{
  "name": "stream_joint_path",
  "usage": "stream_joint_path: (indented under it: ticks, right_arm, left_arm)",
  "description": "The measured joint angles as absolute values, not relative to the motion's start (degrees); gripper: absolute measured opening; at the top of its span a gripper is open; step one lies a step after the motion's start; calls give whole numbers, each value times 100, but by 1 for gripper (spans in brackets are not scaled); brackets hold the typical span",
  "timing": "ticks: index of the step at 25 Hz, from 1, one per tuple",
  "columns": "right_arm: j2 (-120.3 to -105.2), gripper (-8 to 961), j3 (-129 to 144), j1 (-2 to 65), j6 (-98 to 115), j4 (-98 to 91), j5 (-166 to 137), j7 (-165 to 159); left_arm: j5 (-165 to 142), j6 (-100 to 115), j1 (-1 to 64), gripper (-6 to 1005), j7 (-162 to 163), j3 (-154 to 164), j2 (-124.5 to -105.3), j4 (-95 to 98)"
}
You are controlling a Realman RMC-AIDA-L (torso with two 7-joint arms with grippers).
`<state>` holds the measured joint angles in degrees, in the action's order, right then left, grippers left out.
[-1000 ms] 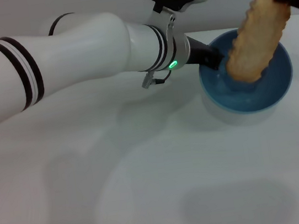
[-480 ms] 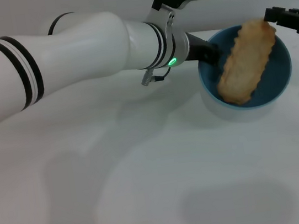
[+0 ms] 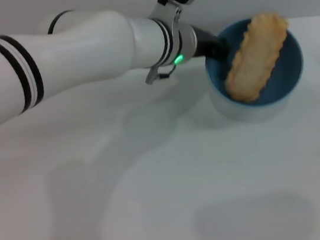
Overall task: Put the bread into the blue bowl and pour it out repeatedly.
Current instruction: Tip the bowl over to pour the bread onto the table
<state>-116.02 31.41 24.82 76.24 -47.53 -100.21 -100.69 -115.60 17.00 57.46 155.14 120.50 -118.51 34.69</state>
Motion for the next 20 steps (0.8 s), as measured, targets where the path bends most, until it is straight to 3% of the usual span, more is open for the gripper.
stream_joint_path:
  ticks: [4,14,20]
  right_arm:
    - [-11589,516,2299,2195,7572,-4453,-10009,-9530]
    - [-11669,583,1709,1593,7238,-3372,-9961,-7998]
    - [-11809,624,1483,1482,7148,-3137,-9841,-7223]
  left_arm:
    - [-11766,1323,5866,0,15405,12018,-11869,3361]
    - [-11720,31,5922,-1,15447,12795,-11908,3522]
    - [-11720,-314,5891,-1,15450,13000,-11909,3534]
